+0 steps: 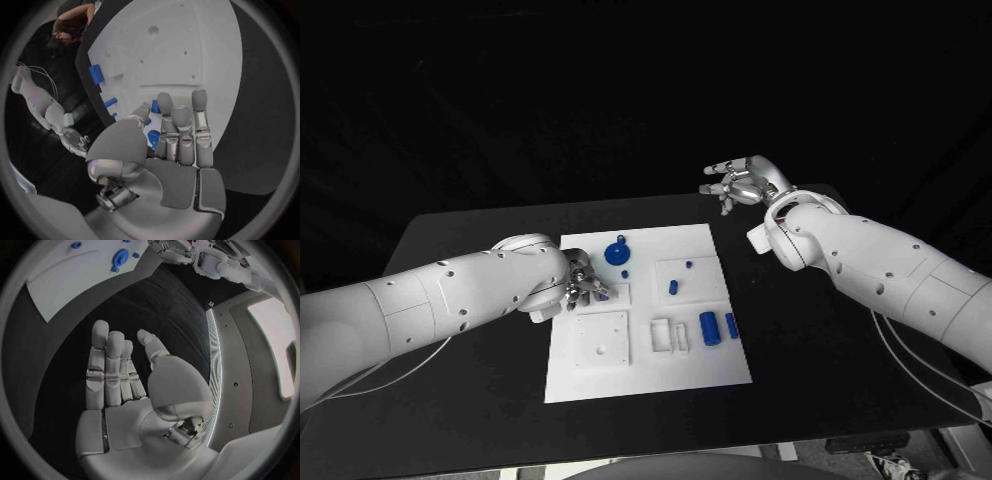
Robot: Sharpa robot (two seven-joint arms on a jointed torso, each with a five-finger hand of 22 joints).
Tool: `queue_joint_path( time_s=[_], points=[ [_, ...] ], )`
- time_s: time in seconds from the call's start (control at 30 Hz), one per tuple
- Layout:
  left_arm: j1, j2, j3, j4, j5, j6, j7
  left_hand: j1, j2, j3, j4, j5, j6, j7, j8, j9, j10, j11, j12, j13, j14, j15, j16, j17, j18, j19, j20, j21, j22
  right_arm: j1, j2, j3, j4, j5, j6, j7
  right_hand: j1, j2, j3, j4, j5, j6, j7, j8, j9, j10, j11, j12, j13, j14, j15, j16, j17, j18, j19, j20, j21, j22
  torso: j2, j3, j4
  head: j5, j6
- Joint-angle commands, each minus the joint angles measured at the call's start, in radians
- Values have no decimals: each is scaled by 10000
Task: Assemble the parts on the task board
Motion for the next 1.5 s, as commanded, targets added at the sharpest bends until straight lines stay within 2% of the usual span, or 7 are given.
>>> queue_joint_path(
  time_s=[0.03, 0.13, 0.27, 0.4, 0.97, 1.37, 1.5],
  points=[
    [-58, 13, -24, -18, -14, 200, 0, 37, 80, 10, -117, 45, 67, -36, -42, -20, 92, -22, 17, 0, 28, -41, 65, 21, 34, -13, -8, 57, 199, -1, 1, 8, 17, -64, 114, 43, -70, -8, 51, 2, 57, -65, 20, -42, 1, -45, -2, -7, -16, -83, -3, -45, -7, -28, -46, 4, 40, -4, 4, 1, 6, -10, -35],
    [-59, 8, -24, -22, -2, 246, 5, 85, 123, 26, -247, 135, 117, -54, -46, -15, 113, -36, 17, 2, 43, -56, 80, 38, 30, 0, -20, 76, 201, -1, 7, 8, 14, -66, 116, 42, -79, -11, 69, 5, 80, -54, 20, -42, 1, -44, -2, -9, -17, -85, -2, -46, -6, -28, -48, 4, 42, 5, -1, 3, 4, -8, -16],
    [-60, 11, -24, -15, 23, 247, 24, 333, 235, 184, -528, 782, 128, -89, -69, -9, 137, -60, 11, 5, 64, -78, 85, 58, 15, 6, -43, 105, 202, -1, 20, 8, 13, -67, 123, 43, -79, -11, 69, 5, 80, -54, 20, -42, 1, -44, -2, -9, -17, -85, -2, -46, -6, -28, -48, 4, 42, 5, -2, 7, 9, -19, -55],
    [-60, 11, -24, -16, 107, 293, 38, 447, 352, 295, -628, 1000, 70, -100, -24, 39, 137, -65, -10, 1, 68, -85, 63, 60, 2, 0, -55, 118, 200, -1, 29, 8, 10, -93, 140, 40, -79, -11, 69, 5, 80, -54, 20, -42, 1, -44, -2, -9, -17, -85, -2, -46, -6, -28, -48, 4, 42, 5, -5, 3, 6, -11, -50],
    [-60, 15, -23, 19, 278, -79, 397, 684, 616, 580, -996, 1132, 68, -133, 14, -2, 268, -68, -42, -11, 153, -110, 62, 98, -9, 25, -82, 172, 198, -1, 28, 8, -8, -133, 135, 41, -150, 8, 65, 67, 105, -194, 32, -47, -4, -54, 8, -11, -17, -86, 4, -47, -7, -28, -50, 10, 37, 1, -7, 5, 1, 50, -23],
    [-57, -56, -15, 113, 310, -367, 437, 772, 812, 921, -1470, 1205, 71, -219, 284, 270, 455, -109, -130, -41, 254, -139, 86, 171, -15, 75, -109, 234, 200, -2, 34, 8, -31, -134, 173, 28, -141, 4, 69, 70, 128, -223, 34, -49, -5, -62, 8, -6, -13, -86, 6, -47, -8, -26, -46, 12, 32, -10, -15, 10, 16, 12, -11],
    [-56, -69, -13, 152, 303, -418, 438, 805, 856, 1056, -1559, 1237, 5, -250, 500, 557, 528, -120, -172, -44, 296, -143, 79, 200, -11, 77, -112, 274, 199, -2, 45, 8, -49, -134, 194, 21, -139, -3, 76, 67, 172, -264, 36, -50, -6, -66, 9, -9, -16, -90, 7, -48, -9, -25, -47, 13, 31, -14, -5, 3, 19, 12, -10]
  ],
)
